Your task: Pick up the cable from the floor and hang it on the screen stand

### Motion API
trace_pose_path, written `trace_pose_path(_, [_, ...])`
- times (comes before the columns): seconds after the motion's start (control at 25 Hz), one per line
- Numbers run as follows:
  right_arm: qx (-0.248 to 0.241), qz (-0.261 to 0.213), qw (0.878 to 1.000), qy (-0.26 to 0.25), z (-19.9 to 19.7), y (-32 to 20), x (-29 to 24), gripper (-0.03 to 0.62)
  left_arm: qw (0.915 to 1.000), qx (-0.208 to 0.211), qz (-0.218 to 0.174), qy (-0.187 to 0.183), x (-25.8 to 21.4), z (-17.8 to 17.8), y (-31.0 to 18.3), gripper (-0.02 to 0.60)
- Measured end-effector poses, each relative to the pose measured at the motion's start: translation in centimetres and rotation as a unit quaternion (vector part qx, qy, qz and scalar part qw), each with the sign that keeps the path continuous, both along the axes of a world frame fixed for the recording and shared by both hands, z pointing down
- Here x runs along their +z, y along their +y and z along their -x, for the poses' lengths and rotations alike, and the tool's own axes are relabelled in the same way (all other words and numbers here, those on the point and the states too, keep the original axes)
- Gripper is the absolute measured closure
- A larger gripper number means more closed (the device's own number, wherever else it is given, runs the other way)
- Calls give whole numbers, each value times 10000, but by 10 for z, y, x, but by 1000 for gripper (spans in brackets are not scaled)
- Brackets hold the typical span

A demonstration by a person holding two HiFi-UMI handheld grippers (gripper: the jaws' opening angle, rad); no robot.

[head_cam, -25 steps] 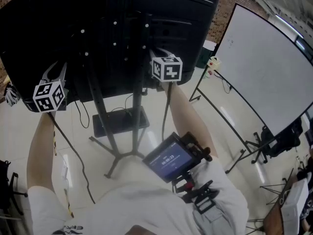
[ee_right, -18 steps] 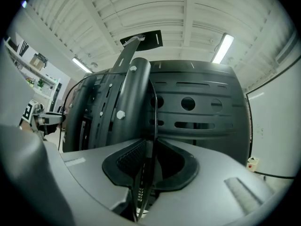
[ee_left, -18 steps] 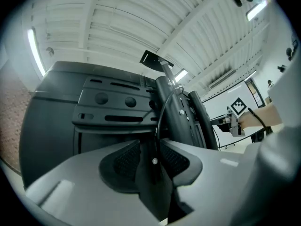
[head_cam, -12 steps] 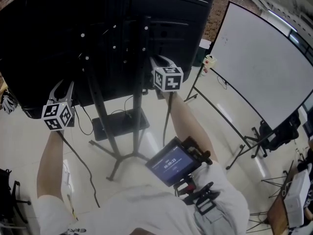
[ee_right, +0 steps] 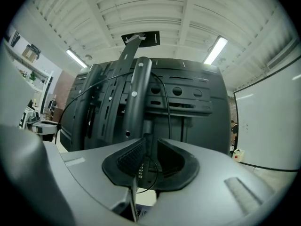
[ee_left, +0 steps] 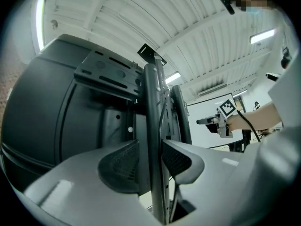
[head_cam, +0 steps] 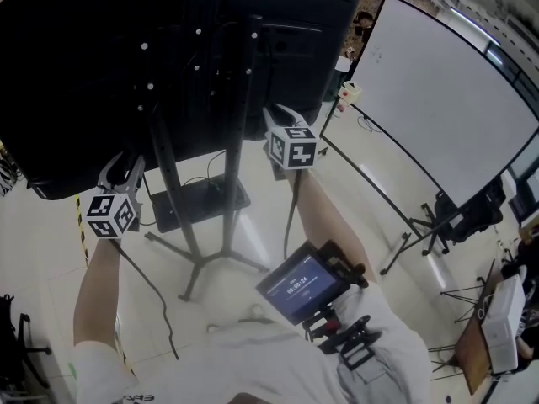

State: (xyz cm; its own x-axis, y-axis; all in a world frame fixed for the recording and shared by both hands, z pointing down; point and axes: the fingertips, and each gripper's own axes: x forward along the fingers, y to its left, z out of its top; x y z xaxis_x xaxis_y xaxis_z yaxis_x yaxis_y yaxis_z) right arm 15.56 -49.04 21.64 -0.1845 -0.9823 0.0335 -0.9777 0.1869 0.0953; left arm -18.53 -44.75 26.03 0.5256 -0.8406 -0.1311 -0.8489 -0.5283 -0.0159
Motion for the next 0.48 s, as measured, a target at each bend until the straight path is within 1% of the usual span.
trace_pose_path(0.16, [-46, 80, 10000, -25, 3, 12, 11, 505, 9999, -46, 137, 84, 17, -1, 12, 437])
trace_pose_path(0.28, [-147, 60, 9998, -115, 4, 21, 12, 508, 9992, -284, 263, 121, 27, 6, 24, 437])
trace_pose_path(0.36, [-249, 16, 9995, -185, 5, 32, 11, 512, 9985, -476, 231, 123, 25, 8, 38, 439])
trace_pose_path(0.48, [-476, -48, 9985, -255, 2, 53, 11, 518, 9978, -652, 110, 33, 20, -6, 64, 440])
